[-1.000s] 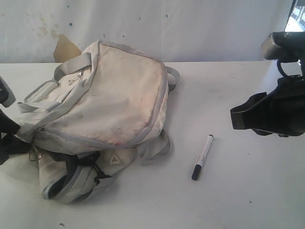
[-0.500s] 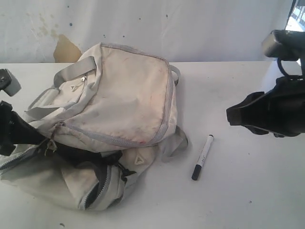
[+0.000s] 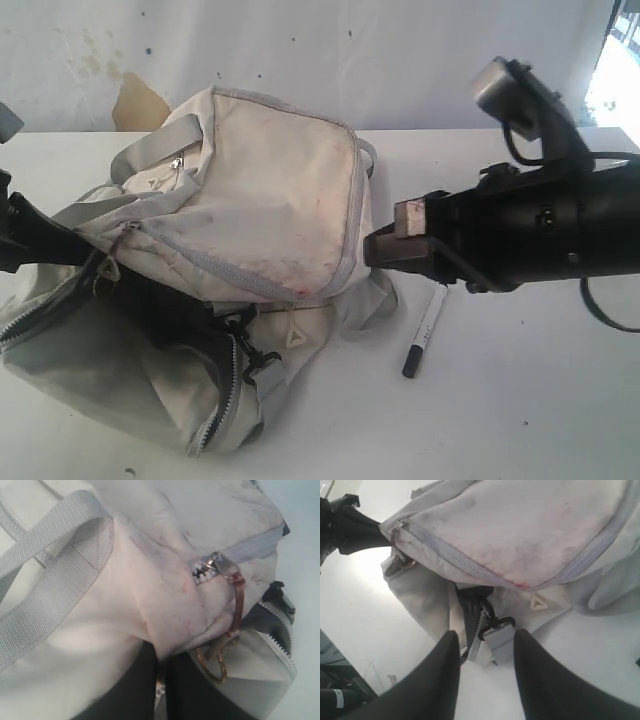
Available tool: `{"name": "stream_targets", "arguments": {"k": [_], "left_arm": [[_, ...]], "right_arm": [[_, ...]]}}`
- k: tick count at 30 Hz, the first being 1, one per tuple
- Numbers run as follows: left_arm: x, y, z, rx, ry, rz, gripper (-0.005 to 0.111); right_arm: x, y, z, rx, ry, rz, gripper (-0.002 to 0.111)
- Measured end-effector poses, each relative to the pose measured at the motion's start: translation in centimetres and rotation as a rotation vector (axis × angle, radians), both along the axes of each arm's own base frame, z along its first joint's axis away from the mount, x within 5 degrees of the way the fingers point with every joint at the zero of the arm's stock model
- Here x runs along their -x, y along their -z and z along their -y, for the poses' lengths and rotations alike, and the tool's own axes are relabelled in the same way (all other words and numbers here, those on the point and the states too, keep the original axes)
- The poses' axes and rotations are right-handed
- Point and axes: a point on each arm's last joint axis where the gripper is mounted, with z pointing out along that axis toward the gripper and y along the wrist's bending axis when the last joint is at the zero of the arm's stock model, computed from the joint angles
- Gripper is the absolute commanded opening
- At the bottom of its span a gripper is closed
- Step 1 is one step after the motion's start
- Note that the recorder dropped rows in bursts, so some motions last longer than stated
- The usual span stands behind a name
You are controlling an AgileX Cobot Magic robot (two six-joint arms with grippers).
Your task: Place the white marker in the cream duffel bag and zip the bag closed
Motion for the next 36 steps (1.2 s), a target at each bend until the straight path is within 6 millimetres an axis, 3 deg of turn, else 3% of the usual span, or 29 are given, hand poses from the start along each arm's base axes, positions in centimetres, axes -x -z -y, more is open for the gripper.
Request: {"name": "stream_targets", "arguments": {"k": [5, 16, 36], "left_arm": [[0.0, 0.0, 0.0, 0.000, 0.000, 0.000, 0.000], [0.0, 0.0, 0.0, 0.000, 0.000, 0.000, 0.000], [-0.1, 0.0, 0.0, 0.005, -0.013, 0.005, 0.000]], "right_arm": [[-1.1, 1.5, -3.8, 0.034, -0.081, -0.025, 0.034], [-1.3, 1.4, -12.9, -0.025, -0.124, -0.020, 0.034], [-2.9, 3.3, -21.0, -0.056, -0.061, 0.024, 0.034]]}}
